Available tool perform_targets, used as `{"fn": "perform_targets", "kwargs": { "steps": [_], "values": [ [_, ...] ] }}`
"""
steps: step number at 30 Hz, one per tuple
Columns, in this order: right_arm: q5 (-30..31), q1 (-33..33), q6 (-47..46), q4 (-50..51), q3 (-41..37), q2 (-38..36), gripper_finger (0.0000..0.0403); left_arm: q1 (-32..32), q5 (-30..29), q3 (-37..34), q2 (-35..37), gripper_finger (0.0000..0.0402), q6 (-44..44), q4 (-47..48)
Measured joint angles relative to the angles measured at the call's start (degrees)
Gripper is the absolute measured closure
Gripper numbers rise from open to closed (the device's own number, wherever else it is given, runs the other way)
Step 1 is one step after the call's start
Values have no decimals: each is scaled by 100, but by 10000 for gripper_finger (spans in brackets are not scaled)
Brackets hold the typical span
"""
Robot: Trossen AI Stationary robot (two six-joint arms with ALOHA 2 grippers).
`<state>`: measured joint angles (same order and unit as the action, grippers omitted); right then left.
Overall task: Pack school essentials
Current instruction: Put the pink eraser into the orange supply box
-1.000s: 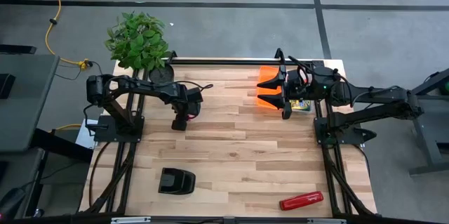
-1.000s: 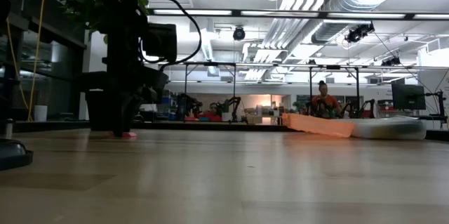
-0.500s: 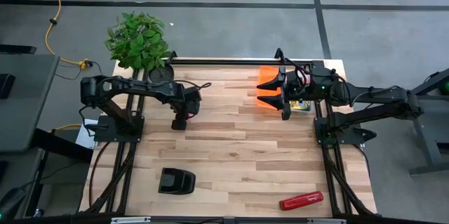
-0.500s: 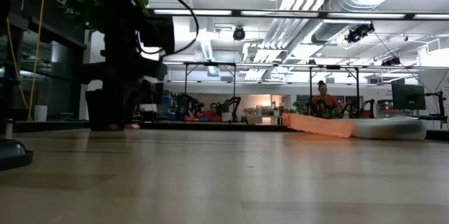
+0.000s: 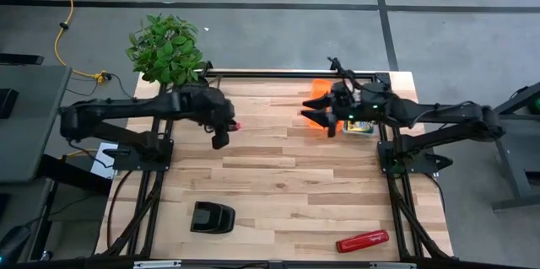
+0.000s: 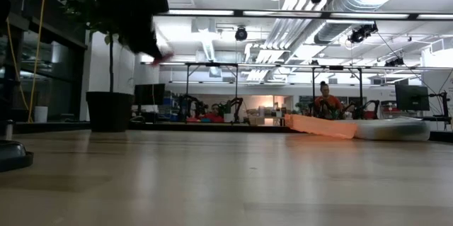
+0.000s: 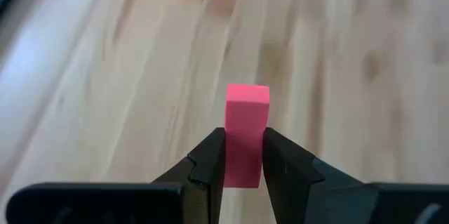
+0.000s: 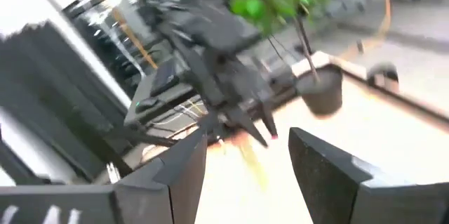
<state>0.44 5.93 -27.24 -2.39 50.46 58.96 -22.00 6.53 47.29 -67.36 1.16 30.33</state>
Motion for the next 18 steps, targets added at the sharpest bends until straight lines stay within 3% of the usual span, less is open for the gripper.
{"fn": "perform_targets", "kwargs": {
  "steps": [3, 7, 12, 18],
  "values": [
    [66, 4, -770, -64, 0, 346, 208, 200, -10, 18, 400, 325, -226, -302],
    [-79, -7, -1039, -697, -2, 817, 208, 504, -286, 485, 558, 325, -393, -339],
    [-481, -26, -1393, -1801, 3, 1318, 208, 873, -818, 1424, 403, 325, -217, -364],
    [-555, -42, -1874, -1939, 444, 1700, 208, 1215, -1518, 2260, 71, 325, 52, -407]
  ]
}}
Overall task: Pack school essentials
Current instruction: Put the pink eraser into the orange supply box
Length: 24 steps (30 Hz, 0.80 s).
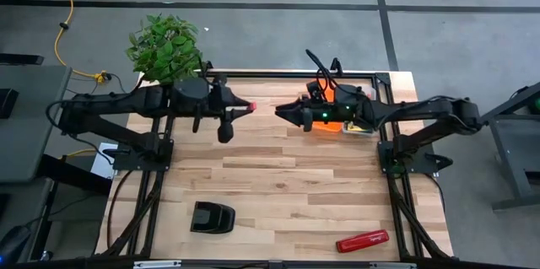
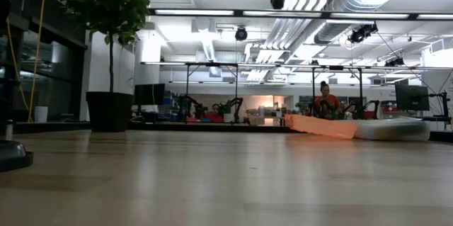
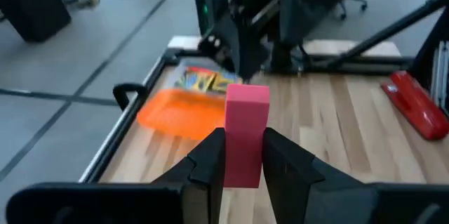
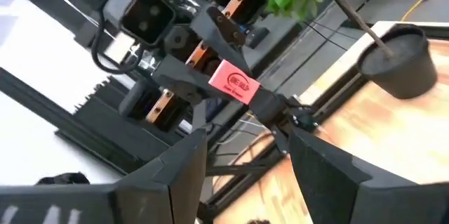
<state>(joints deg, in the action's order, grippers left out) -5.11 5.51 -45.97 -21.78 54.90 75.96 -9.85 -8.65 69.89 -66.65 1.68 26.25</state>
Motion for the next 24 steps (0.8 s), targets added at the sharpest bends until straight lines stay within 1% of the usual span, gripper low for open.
{"fn": "perform_targets", "kwargs": {
  "steps": [3, 6, 12, 15, 19, 22, 24],
  "values": [
    [-15, -40, 411, 19, 254, 111, 208, 74, -20, 127, -76, 325, -83, -394],
    [-51, -47, 993, -15, 460, 101, 208, 124, 196, 121, -61, 325, -412, -1037],
    [-270, -41, 1913, 49, 584, -101, 208, 213, 643, 80, 0, 325, -935, -1423],
    [-501, -41, 2198, 210, 585, -223, 208, 325, 667, -248, 22, 325, -1168, -1958],
    [-722, -44, 2261, 399, 581, -332, 208, 468, 678, -925, 33, 325, -1491, -3329],
    [-835, -45, 2198, 432, 583, -332, 208, 523, 765, -1269, 33, 325, -1639, -4171],
    [-868, -45, 2203, 433, 583, -332, 208, 542, 800, -1386, 33, 325, -1656, -4395]
  ]
}}
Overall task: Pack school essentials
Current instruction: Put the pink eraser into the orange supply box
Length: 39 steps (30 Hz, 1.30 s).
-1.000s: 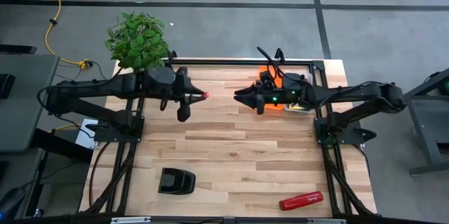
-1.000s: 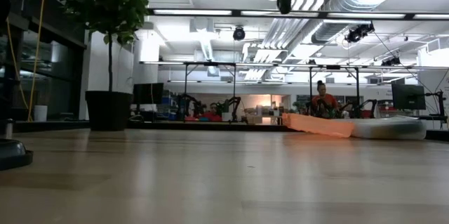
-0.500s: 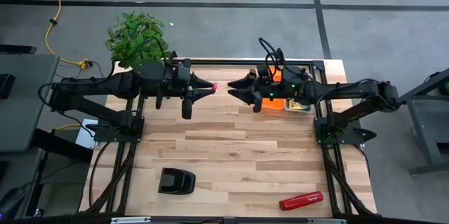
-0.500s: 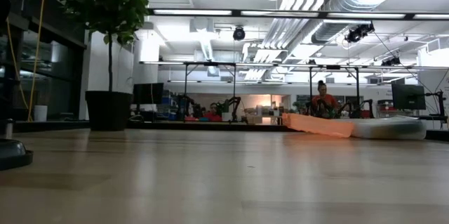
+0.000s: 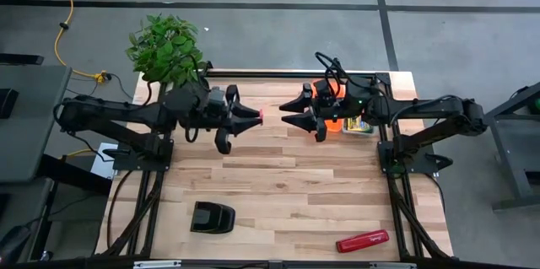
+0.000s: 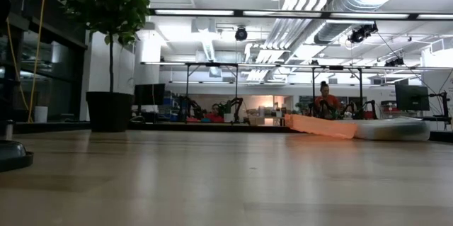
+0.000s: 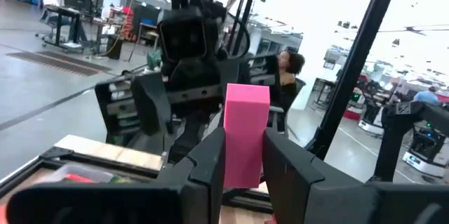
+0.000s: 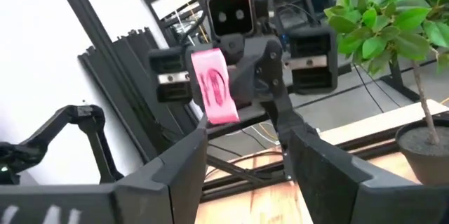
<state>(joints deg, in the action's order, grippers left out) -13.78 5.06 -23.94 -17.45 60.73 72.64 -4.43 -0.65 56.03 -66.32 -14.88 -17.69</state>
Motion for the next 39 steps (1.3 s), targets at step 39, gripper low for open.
{"fn": "perform_targets", "kwargs": {
  "steps": [39],
  "values": [
    [903, 52, -3923, 2460, -4, 800, 208, -280, -902, 32, -1138, 325, 1855, 3024]
  ]
}}
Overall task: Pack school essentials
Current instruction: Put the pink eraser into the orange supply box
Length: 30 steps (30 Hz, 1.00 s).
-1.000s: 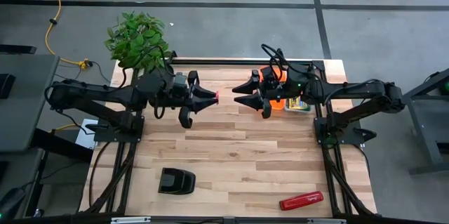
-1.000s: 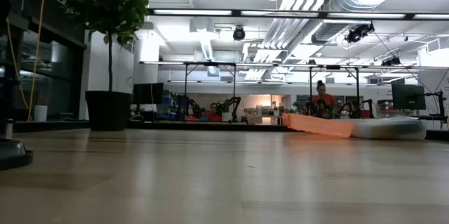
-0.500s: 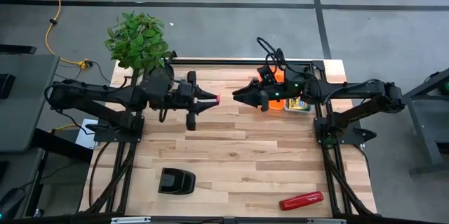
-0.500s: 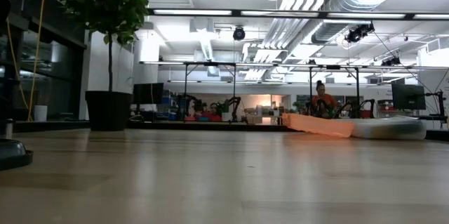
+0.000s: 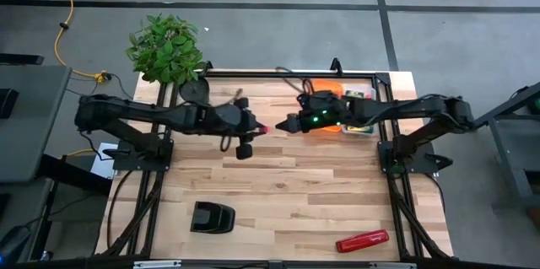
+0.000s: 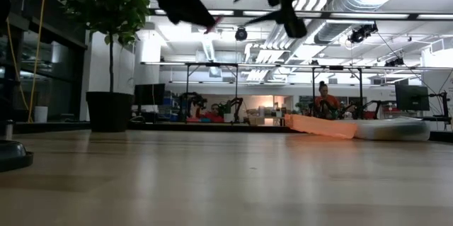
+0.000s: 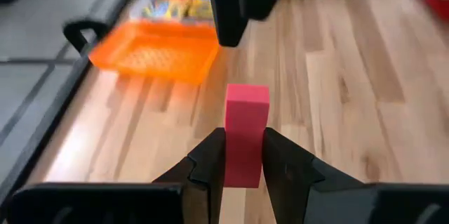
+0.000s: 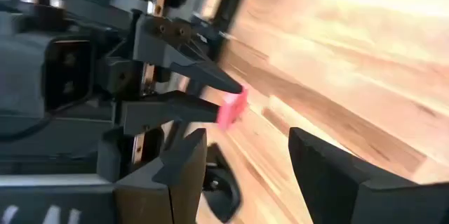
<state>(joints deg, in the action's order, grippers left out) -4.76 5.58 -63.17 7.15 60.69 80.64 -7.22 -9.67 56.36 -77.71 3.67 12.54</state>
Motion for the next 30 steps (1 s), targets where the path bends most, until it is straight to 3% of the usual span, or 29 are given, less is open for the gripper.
{"fn": "perform_targets", "kwargs": {
  "steps": [7, 21, 30],
  "values": [
    [-404, 0, -194, -5, -2, 484, 208, 2, -4, 289, -653, 325, -34, -3],
    [-153, -2, -284, -291, -2, 605, 209, 15, 2, 369, -759, 325, -44, -350],
    [-229, -2, -285, -291, -2, 605, 262, 15, 4, 369, -759, 325, -45, -350]
  ]
}}
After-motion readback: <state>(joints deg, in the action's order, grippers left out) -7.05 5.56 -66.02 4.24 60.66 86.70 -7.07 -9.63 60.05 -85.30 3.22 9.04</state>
